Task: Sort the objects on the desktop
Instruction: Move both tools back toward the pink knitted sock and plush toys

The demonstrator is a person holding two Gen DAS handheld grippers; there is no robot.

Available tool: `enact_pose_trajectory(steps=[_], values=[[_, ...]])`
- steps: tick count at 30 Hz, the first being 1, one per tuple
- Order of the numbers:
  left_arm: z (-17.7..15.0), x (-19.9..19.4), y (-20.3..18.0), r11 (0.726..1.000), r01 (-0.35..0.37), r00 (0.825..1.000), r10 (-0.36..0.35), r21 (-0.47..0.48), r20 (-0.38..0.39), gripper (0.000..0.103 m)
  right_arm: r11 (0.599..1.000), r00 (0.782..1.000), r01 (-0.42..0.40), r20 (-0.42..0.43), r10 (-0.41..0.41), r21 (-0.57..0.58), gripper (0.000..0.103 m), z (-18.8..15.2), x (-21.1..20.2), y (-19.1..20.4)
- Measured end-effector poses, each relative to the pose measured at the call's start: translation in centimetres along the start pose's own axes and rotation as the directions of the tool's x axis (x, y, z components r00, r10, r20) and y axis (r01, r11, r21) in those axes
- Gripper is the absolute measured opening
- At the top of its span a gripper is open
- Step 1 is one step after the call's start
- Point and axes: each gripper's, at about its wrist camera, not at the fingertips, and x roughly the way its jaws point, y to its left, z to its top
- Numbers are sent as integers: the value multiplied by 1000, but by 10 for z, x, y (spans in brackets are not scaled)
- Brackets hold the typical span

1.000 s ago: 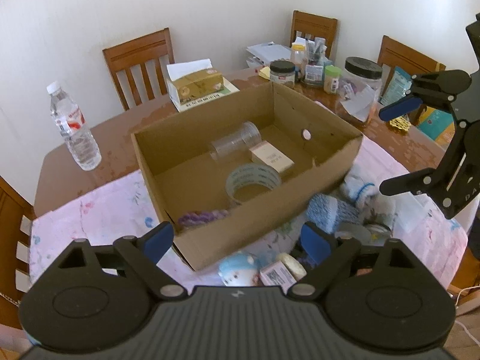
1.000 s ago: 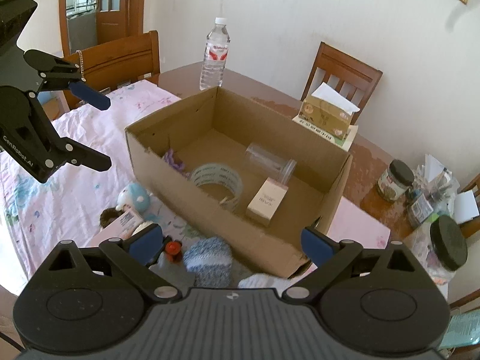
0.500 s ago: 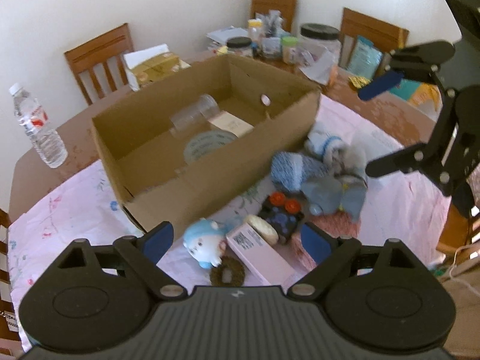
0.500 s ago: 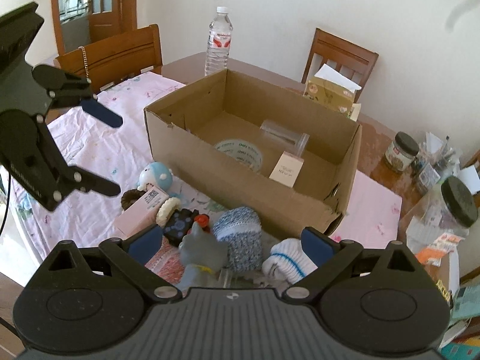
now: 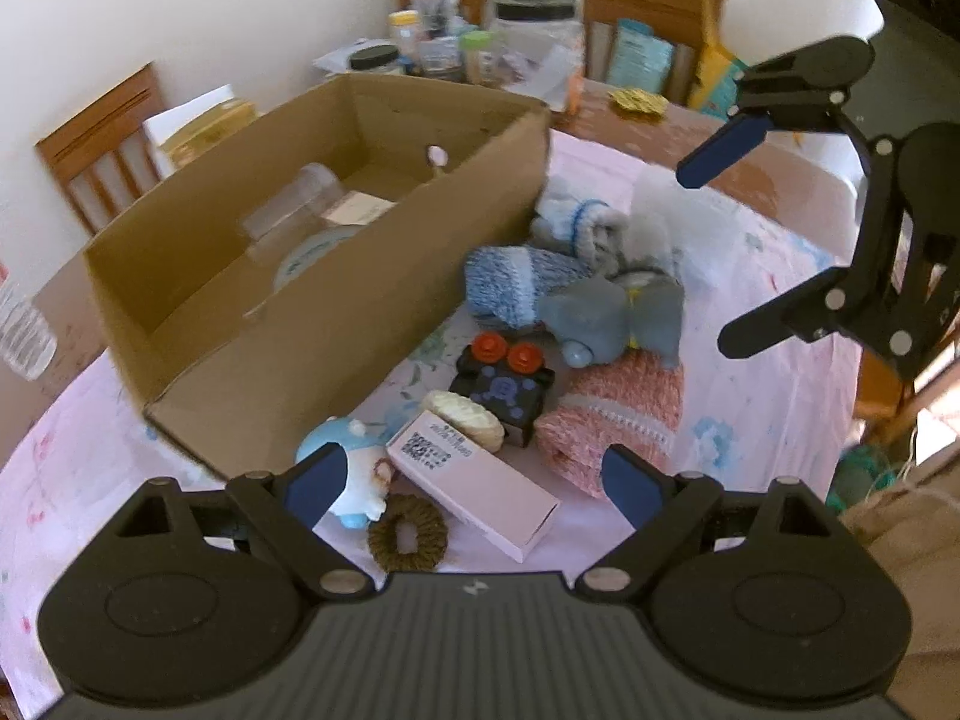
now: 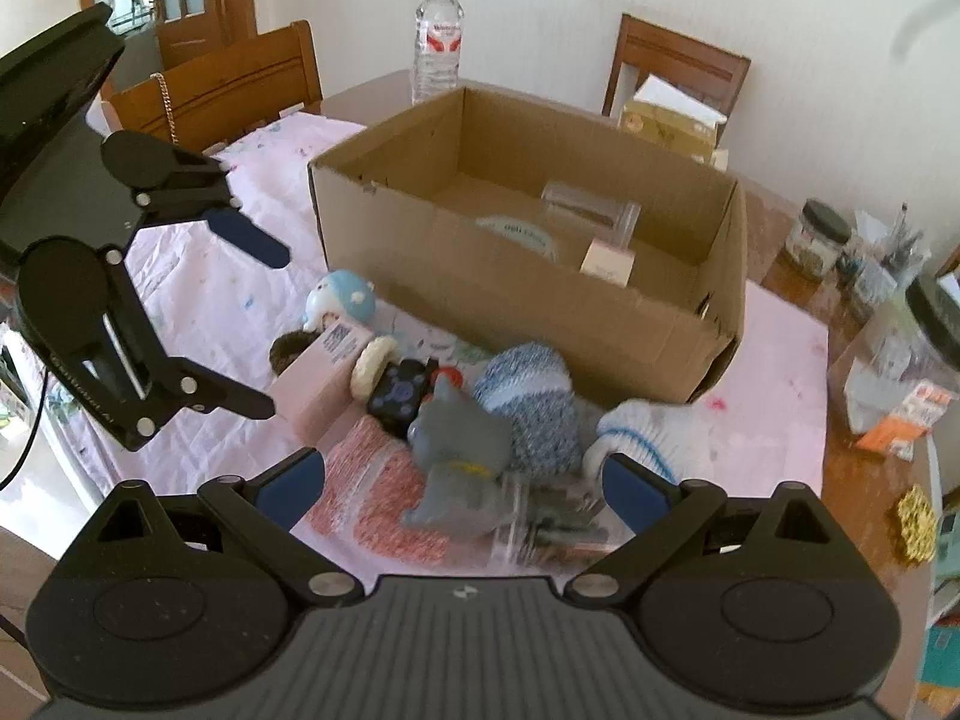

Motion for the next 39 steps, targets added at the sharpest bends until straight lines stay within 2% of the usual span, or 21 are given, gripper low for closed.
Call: enact_pose_trajectory(steps=[4, 8, 11, 15, 21, 29, 39], values=[[0, 12, -5, 993, 22, 1000, -19, 113, -24, 92, 999, 1000, 8, -24, -7, 34, 101, -10, 3, 4], [0, 22, -9, 973, 40, 999, -32, 226, -40, 92, 998, 999, 17, -44, -15, 53, 101, -19, 5, 10], [2, 30, -8, 961, 45, 998, -33, 274, -48, 92, 997, 998, 15, -61, -10, 82, 101, -28, 9, 14], [2, 38, -5, 946, 88, 995, -67, 313, -76, 92, 992, 997, 11, -83, -1, 123, 101, -39, 17, 19], [0, 43, -9, 895, 153, 987, -118, 420, -107, 92, 987, 995, -7, -93, 22, 163, 101, -47, 31, 29], [1, 49, -2, 871, 167, 985, -123, 462, -125, 91, 989, 996, -25, -82, 37, 149, 101, -46, 50, 41], [-1, 53, 3, 862, 203, 978, -152, 465, -145, 84, 991, 999, 19, -34, -14, 131, 101, -42, 66, 52]])
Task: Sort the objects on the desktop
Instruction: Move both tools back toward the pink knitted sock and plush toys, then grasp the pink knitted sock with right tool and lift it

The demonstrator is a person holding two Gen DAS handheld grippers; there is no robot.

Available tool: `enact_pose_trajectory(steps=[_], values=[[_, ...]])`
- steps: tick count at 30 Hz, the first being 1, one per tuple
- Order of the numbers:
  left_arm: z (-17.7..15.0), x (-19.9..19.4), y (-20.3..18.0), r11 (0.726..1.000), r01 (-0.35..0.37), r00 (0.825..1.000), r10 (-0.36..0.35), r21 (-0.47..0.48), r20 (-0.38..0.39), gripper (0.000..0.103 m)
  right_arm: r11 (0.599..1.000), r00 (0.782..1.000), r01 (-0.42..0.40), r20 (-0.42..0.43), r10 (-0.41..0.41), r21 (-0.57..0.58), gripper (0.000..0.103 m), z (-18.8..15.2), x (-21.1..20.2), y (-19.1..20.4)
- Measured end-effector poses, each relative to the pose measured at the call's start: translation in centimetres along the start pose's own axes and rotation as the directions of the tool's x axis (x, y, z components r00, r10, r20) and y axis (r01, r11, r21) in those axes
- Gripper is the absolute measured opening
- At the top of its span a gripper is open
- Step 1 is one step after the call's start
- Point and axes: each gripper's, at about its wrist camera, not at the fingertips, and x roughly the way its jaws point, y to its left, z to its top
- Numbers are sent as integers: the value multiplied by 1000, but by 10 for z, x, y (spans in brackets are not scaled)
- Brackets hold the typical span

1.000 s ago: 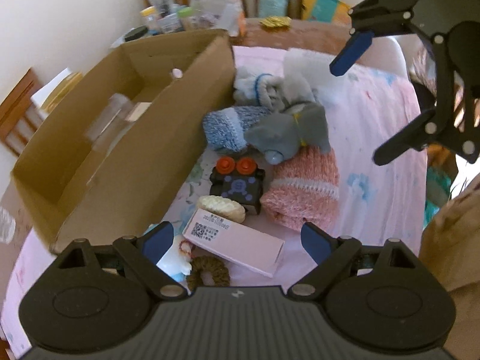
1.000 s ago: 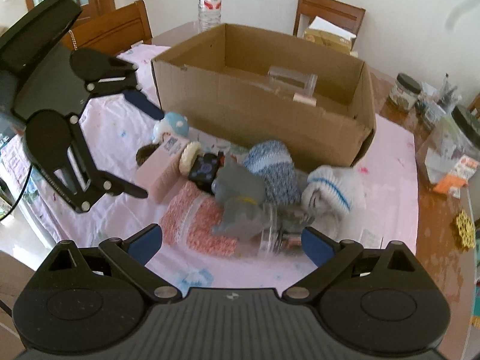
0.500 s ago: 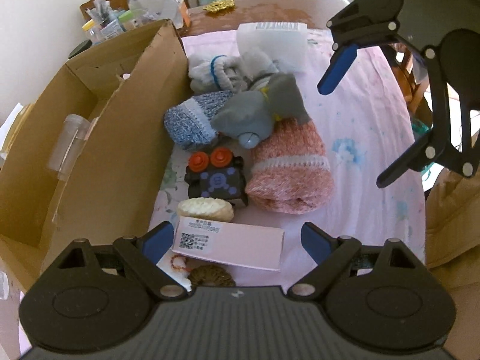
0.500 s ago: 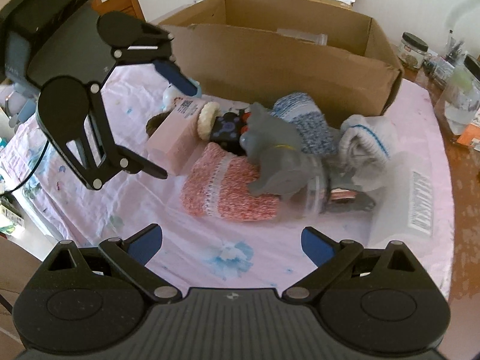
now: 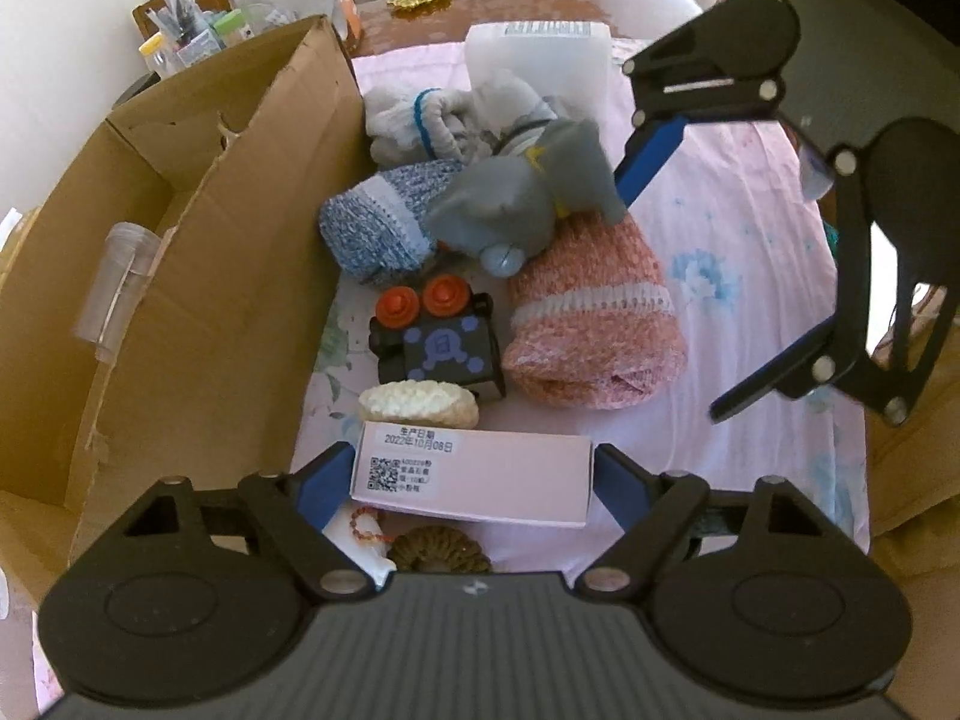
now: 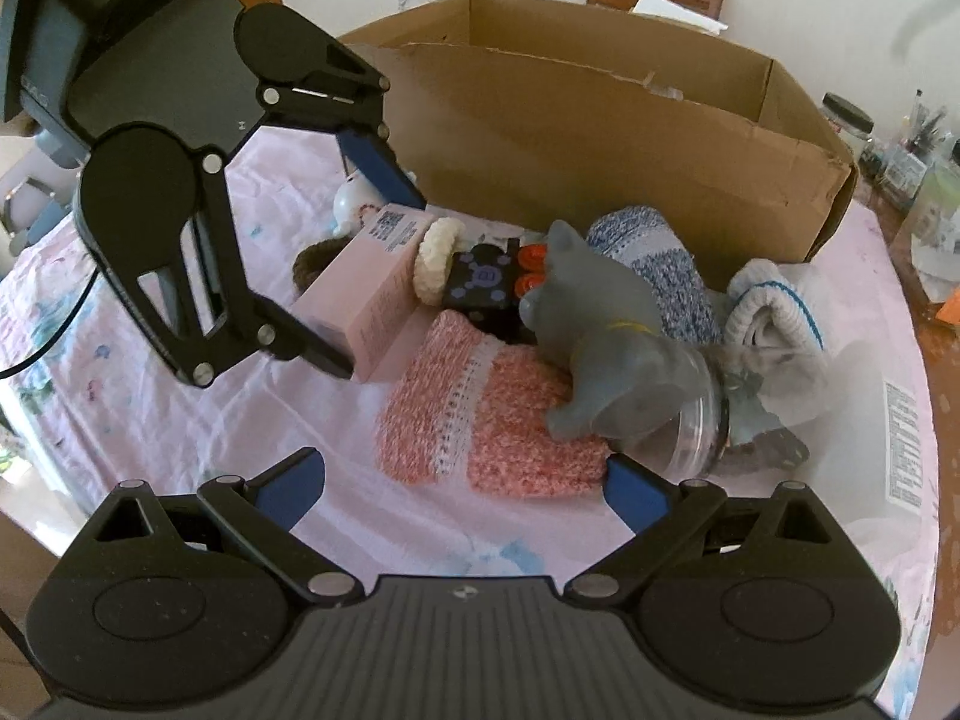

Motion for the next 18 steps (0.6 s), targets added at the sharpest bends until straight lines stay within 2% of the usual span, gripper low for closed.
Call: enact_pose_trajectory(steps=[5, 15, 18], values=[[0, 0, 4, 1000, 2, 1000, -2, -9, 11, 84, 999, 999, 40, 17, -40, 19, 100, 0, 7, 4], [-3, -6, 14, 996, 8, 999, -5, -92, 34, 83, 994, 996, 79, 23, -81, 78, 100, 5, 24, 9], [-4, -10, 15, 994, 4, 999, 1, -113, 44, 83, 991, 995, 96, 27, -99, 95, 97, 7, 25, 9]])
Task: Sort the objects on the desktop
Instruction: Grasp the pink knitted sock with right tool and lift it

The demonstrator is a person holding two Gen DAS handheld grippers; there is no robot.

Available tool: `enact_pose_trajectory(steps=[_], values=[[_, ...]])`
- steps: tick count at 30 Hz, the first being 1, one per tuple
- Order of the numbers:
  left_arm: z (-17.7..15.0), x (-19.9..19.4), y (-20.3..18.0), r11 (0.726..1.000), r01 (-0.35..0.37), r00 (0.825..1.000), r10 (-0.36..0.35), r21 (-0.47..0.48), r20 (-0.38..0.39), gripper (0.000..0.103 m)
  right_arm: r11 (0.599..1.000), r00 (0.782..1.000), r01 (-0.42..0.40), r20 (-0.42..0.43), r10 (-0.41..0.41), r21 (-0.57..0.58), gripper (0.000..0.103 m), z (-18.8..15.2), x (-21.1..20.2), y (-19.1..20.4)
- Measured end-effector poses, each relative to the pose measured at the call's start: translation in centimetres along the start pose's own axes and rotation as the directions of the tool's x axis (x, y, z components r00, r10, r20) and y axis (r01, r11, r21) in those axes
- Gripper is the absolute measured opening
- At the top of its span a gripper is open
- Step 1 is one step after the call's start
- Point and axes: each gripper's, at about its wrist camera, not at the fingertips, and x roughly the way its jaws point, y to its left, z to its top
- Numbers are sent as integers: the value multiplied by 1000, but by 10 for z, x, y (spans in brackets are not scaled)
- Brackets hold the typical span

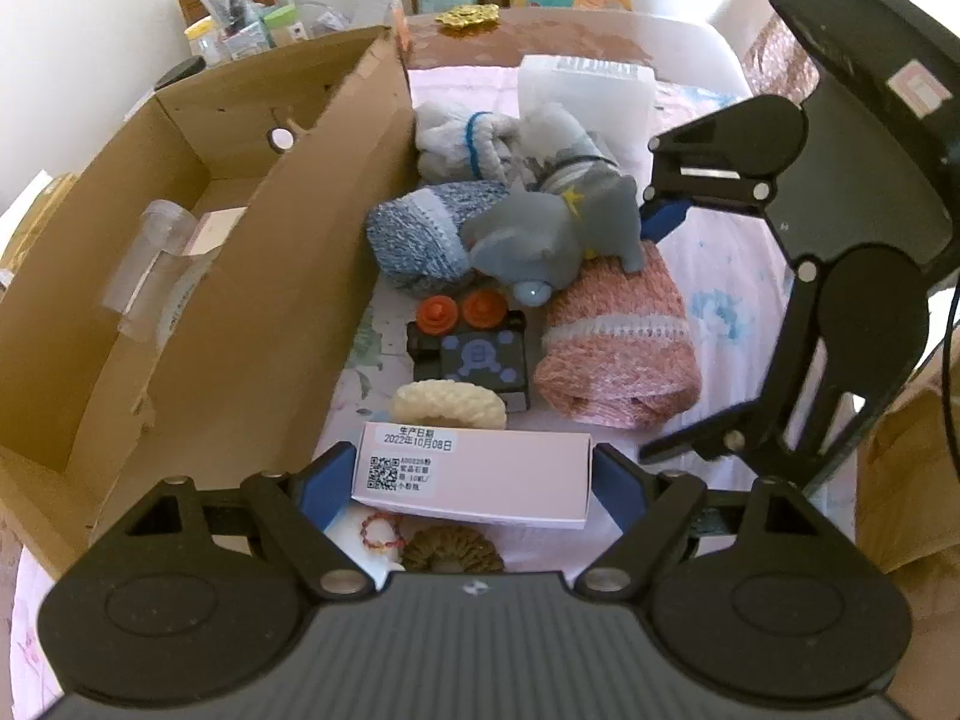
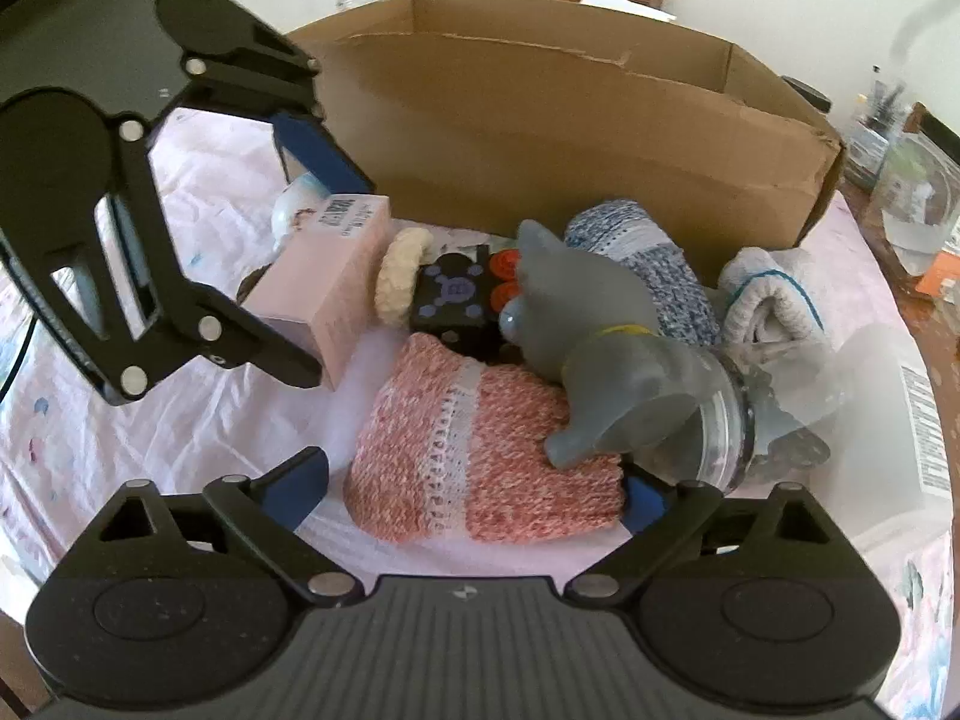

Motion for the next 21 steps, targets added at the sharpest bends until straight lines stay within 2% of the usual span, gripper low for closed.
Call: enact_pose_trajectory(steps=[2, 5, 10, 21], values=[[0, -3, 0, 1000, 1, 1000, -1, -17, 8, 83, 1000, 1000, 17, 3, -17, 8, 89, 1, -1, -1], [-2, -6, 0, 999, 2, 1000, -2, -34, 17, 84, 1000, 1000, 11, -3, -11, 14, 86, 2, -4, -3], [-5, -12, -2, 998, -2, 1000, 3, -56, 27, 83, 999, 1000, 9, -13, -10, -33, 83, 3, -10, 2], [-8, -28, -13, 992, 5, 999, 2, -126, 54, 83, 995, 997, -63, -58, 59, -71, 81, 4, -35, -2]])
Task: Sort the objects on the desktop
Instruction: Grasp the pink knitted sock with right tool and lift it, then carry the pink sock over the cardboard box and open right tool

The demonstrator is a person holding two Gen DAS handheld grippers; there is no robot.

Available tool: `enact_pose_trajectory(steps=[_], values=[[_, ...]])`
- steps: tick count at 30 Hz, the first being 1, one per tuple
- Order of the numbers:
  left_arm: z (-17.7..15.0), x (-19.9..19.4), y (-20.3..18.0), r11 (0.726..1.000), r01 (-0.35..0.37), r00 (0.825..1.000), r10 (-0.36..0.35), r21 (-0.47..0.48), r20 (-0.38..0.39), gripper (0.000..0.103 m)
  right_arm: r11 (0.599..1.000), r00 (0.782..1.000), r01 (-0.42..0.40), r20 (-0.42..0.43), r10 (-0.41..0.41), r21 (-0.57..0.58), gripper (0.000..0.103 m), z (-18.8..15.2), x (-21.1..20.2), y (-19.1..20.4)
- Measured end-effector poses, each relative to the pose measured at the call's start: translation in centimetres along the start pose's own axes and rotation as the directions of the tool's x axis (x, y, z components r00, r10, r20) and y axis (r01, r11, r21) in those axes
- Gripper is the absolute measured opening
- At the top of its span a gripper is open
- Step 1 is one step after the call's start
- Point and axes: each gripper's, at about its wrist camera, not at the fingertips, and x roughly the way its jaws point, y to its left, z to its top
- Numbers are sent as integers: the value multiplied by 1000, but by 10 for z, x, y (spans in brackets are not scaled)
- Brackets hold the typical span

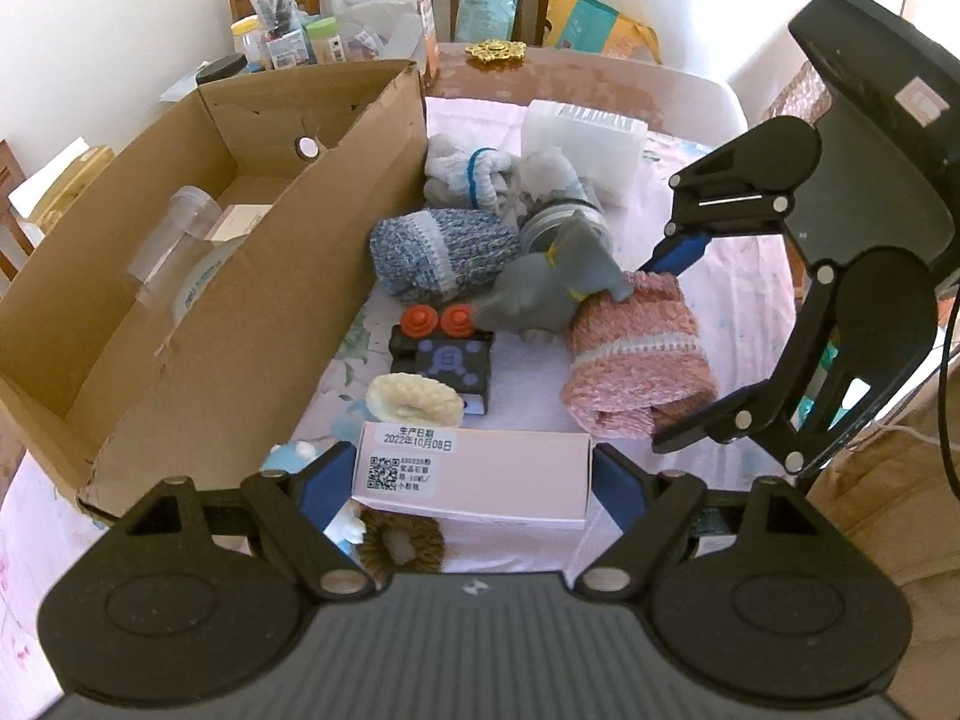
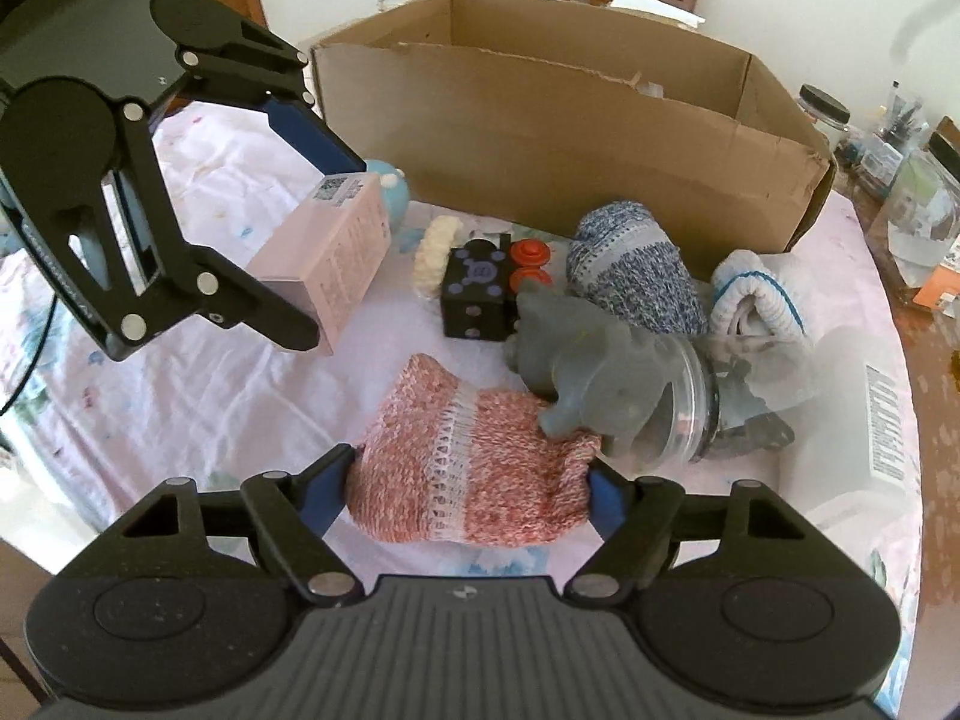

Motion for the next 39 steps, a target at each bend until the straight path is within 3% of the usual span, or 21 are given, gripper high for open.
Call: enact_pose_trajectory(steps=[15, 25, 39], values=[[-3, -25, -23, 997, -31, 999, 33, -66, 28, 83, 991, 999, -36, -5, 35, -129, 81, -4, -51, -1], [6, -35, -22, 985, -98, 995, 99, -140, 4, 83, 980, 999, -18, 43, 27, -196, 81, 21, -67, -12], [37, -58, 4, 961, -197, 976, 211, -196, 50, 83, 964, 991, 26, 137, 11, -265, 81, 66, -77, -42]])
